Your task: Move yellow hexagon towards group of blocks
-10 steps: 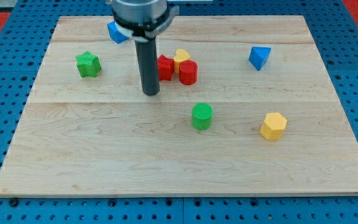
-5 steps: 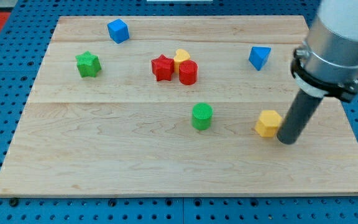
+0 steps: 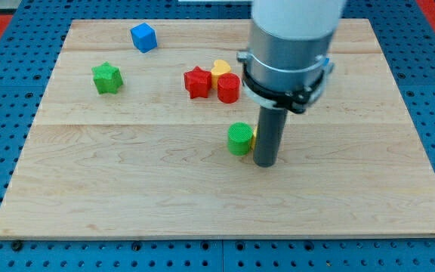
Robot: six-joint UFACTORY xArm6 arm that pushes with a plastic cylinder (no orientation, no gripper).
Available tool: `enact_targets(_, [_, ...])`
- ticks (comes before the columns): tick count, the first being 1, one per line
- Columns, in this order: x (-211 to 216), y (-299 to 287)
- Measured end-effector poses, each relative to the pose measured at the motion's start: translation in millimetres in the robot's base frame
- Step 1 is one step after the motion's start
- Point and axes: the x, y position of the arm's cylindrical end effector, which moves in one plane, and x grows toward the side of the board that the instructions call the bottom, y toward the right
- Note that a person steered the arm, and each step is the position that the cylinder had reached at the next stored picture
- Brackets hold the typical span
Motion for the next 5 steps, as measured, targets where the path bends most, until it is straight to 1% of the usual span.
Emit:
enact_targets(1, [-36.0,19.4])
enact_targets(2, [-38.7,39.4])
enact_targets(3, [-49.1,46.2])
enact_targets(4, [-65.9,22.8])
enact_targets(5, [-69.2,-35.4])
